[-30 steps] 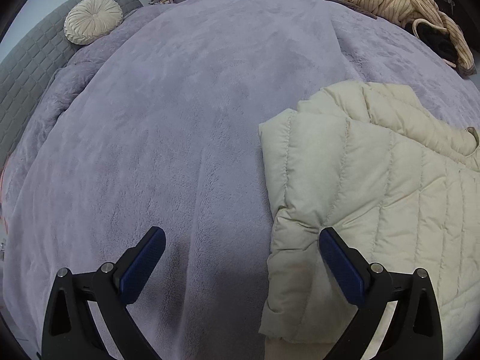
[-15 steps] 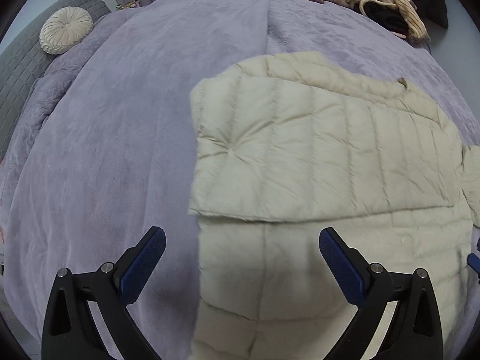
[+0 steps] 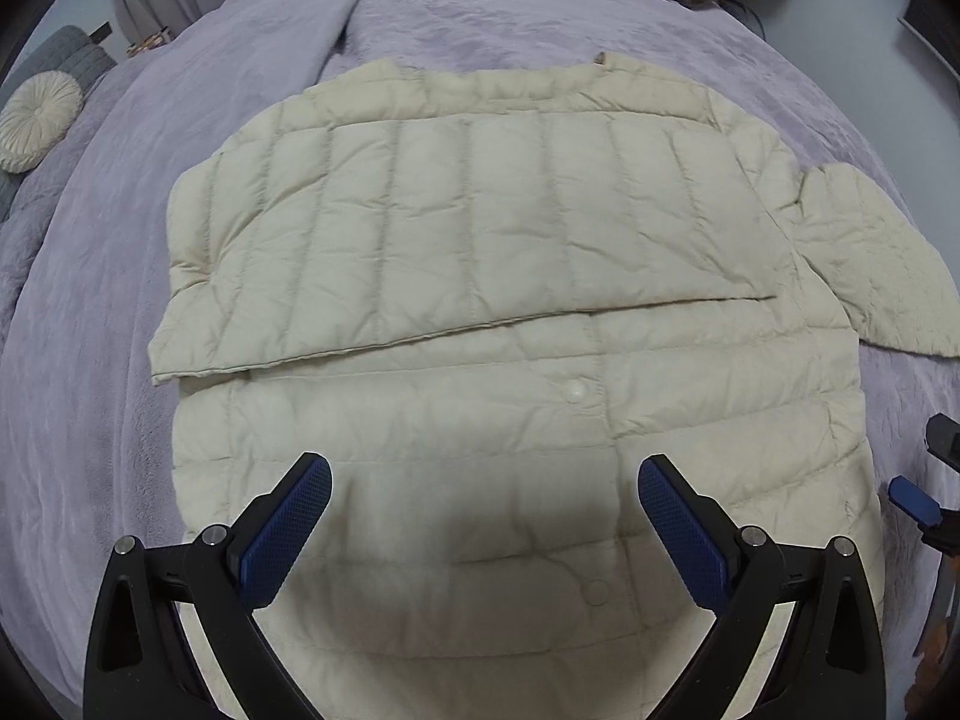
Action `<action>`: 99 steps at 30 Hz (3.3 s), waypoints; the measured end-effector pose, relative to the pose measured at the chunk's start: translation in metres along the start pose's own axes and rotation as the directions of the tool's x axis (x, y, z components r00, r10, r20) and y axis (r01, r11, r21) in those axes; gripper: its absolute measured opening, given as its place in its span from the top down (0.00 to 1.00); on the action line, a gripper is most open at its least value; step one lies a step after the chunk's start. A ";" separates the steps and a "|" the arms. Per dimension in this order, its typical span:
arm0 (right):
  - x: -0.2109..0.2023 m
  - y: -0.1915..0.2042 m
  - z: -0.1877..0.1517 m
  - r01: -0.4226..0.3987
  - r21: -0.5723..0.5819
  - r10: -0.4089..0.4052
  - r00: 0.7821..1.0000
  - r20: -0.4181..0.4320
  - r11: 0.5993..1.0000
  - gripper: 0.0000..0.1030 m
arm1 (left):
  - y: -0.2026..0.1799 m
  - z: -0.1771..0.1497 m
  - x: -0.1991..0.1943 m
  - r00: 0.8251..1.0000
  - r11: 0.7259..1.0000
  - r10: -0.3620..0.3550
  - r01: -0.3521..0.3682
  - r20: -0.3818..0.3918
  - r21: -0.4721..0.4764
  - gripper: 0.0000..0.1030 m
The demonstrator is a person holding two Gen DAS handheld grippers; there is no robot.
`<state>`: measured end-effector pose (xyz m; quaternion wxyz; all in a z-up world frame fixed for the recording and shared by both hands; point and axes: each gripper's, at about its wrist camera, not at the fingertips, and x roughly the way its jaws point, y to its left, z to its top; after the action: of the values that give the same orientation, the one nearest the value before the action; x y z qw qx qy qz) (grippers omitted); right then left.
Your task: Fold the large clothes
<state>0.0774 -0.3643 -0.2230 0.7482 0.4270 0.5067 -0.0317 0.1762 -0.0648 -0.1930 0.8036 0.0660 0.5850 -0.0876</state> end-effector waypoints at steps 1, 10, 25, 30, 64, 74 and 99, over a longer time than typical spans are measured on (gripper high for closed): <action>-0.001 -0.004 0.001 -0.003 0.005 0.003 1.000 0.002 1.000 0.00 | -0.007 -0.001 0.001 1.000 1.000 -0.006 0.006 -0.004 0.011 0.00; -0.017 -0.039 0.014 0.033 0.079 -0.036 0.999 0.037 0.996 0.00 | -0.058 0.003 0.008 0.999 0.996 -0.036 0.038 -0.029 0.078 0.00; -0.081 -0.117 0.111 -0.053 0.253 -0.017 0.964 0.267 0.966 0.00 | -0.109 0.017 0.014 0.998 0.992 -0.052 0.054 -0.024 0.110 0.00; -0.087 -0.133 0.150 -0.121 0.279 0.025 0.946 0.324 0.953 0.00 | -0.120 0.023 0.017 0.999 0.993 -0.051 0.052 -0.017 0.102 0.00; -0.071 0.072 0.178 -0.255 -0.227 0.304 0.927 0.220 0.940 0.90 | 0.010 0.063 0.002 0.994 0.989 0.049 -0.035 0.094 -0.143 0.00; 0.082 0.213 0.076 -0.160 -0.549 0.133 0.987 -0.089 0.820 0.90 | 0.091 0.056 0.010 0.990 0.963 0.100 -0.072 0.097 -0.258 0.00; 0.104 0.180 0.075 0.014 -0.388 0.006 0.999 0.050 0.922 0.83 | 0.145 0.059 0.017 0.968 0.919 -0.176 0.226 0.178 -0.324 0.00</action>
<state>0.2689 -0.2611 -0.1864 0.8304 0.2684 0.4849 0.0568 0.2677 0.0631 -0.1910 0.8299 -0.1415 0.5349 -0.0714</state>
